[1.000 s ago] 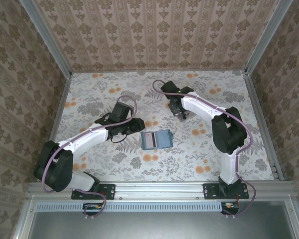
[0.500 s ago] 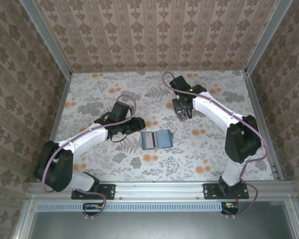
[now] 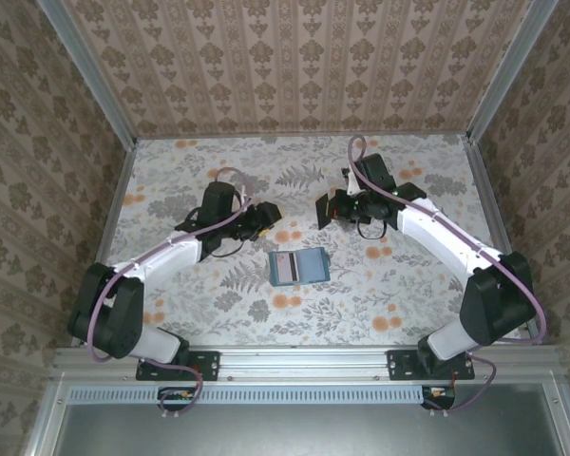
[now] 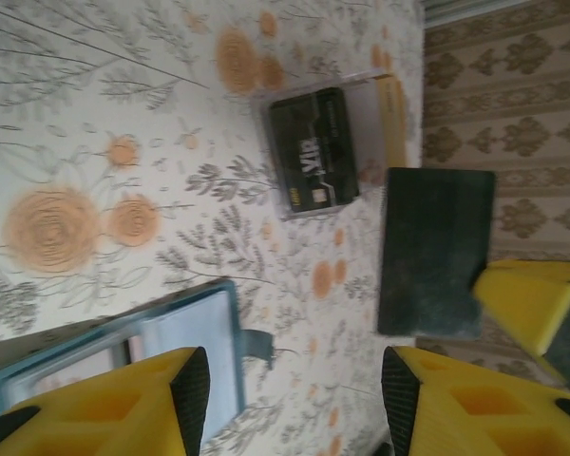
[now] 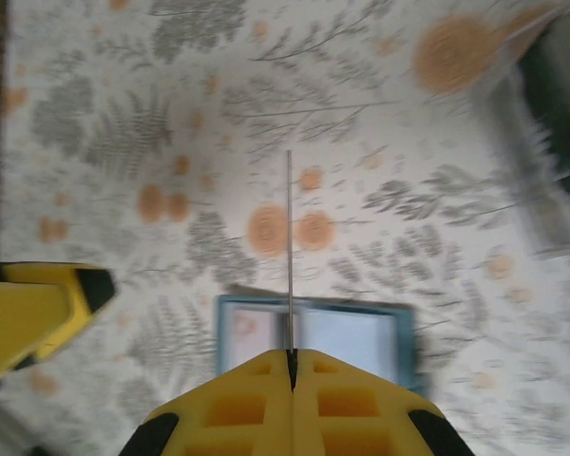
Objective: Put the credit cards into the card holder
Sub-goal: Pick up the credit card from the storage box, then insert the credit card into the card slot.
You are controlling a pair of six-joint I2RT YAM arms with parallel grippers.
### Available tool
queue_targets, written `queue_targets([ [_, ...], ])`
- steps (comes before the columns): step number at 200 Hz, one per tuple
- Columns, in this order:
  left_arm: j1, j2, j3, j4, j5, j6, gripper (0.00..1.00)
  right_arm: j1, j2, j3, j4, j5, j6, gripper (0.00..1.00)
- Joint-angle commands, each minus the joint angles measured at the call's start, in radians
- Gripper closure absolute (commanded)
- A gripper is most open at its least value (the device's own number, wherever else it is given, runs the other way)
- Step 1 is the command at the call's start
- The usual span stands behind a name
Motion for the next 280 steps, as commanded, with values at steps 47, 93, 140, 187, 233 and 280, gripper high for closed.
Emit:
queue_targets([
  [47,-0.001,0.087,-0.008,0.281,0.178,-0.144,0.50,-0.007,-0.061,-0.110,0.235,-0.206,0.217,1.00],
  [93,-0.002,0.116,-0.007,0.334,0.192,-0.185,0.50,-0.007,-0.073,-0.159,0.350,-0.264,0.294,1.00],
  [140,-0.005,0.145,-0.012,0.437,0.209,-0.249,0.61,-0.007,-0.070,-0.190,0.414,-0.298,0.337,1.00],
  [187,-0.006,0.160,-0.035,0.499,0.218,-0.287,0.62,-0.007,-0.056,-0.222,0.484,-0.312,0.382,1.00],
  [233,-0.006,0.158,-0.051,0.509,0.217,-0.288,0.78,-0.007,-0.041,-0.225,0.468,-0.300,0.378,1.00],
  [280,-0.001,0.147,-0.074,0.502,0.205,-0.289,1.00,-0.006,-0.029,-0.228,0.389,-0.248,0.348,0.94],
])
